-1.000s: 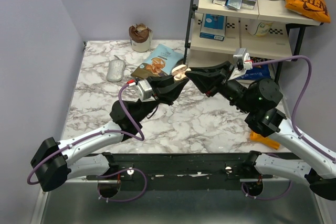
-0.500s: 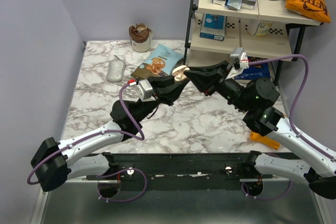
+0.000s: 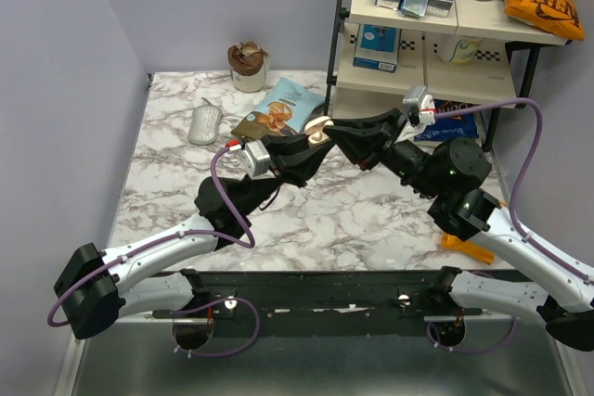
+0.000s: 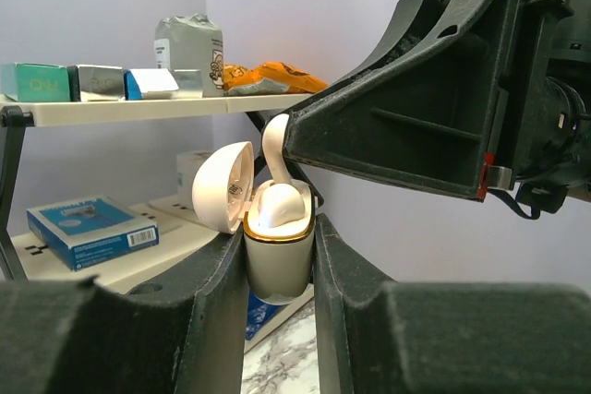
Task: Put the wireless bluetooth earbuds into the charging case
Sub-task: Place the earbud at the center of the board.
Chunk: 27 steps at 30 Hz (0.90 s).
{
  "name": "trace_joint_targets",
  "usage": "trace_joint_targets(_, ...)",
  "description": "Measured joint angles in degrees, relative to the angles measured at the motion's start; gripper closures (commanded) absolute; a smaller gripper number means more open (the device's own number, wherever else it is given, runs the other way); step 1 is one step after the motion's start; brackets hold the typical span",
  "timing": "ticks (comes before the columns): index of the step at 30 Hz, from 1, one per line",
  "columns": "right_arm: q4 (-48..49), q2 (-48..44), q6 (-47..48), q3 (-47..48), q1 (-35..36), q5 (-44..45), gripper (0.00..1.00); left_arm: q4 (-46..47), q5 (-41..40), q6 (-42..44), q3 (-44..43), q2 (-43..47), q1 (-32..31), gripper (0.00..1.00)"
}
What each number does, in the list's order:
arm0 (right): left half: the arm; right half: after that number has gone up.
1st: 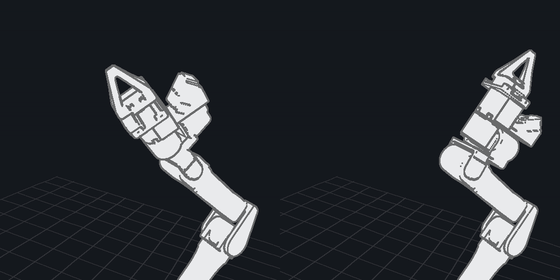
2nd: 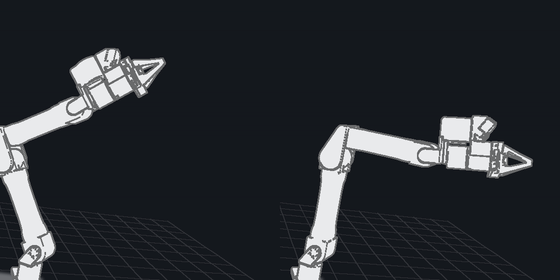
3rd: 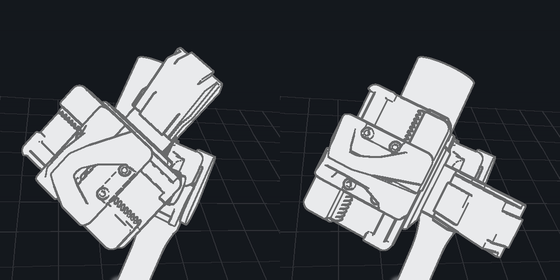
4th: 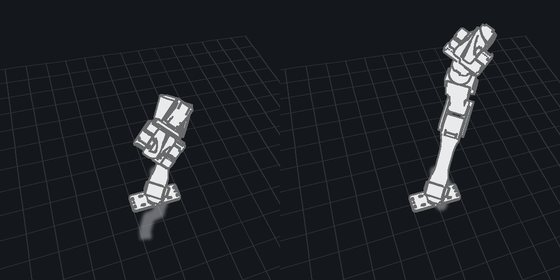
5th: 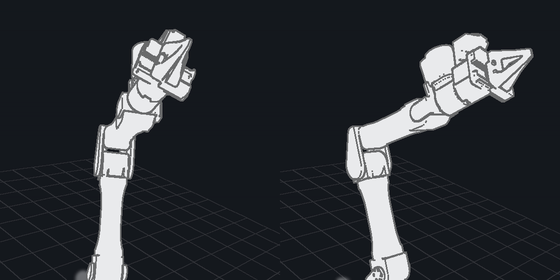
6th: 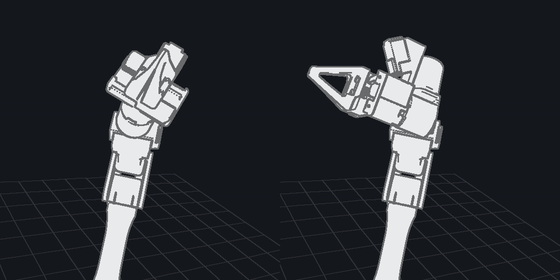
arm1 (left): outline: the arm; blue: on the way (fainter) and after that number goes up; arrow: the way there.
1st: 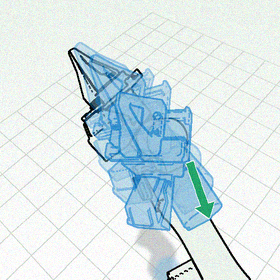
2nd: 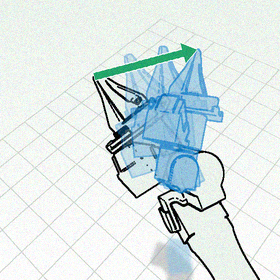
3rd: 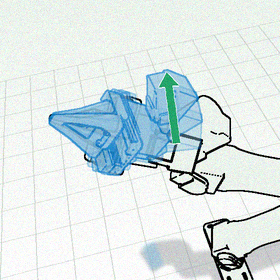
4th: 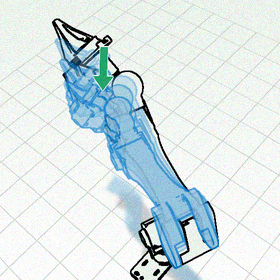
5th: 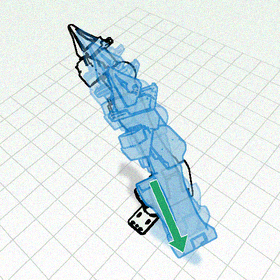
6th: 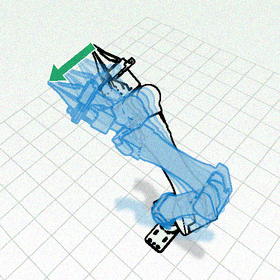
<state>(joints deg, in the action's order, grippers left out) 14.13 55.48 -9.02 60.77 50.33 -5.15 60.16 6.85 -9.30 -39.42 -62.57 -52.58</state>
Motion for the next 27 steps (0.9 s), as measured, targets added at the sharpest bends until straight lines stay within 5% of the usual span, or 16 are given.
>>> trace_joint_targets(27, 0.7, -2.1, 9.4, -2.7, 0.3, 3.0, 0.99, -2.0, 0.1, -0.3, 0.0, 0.2, 0.0, 1.0)
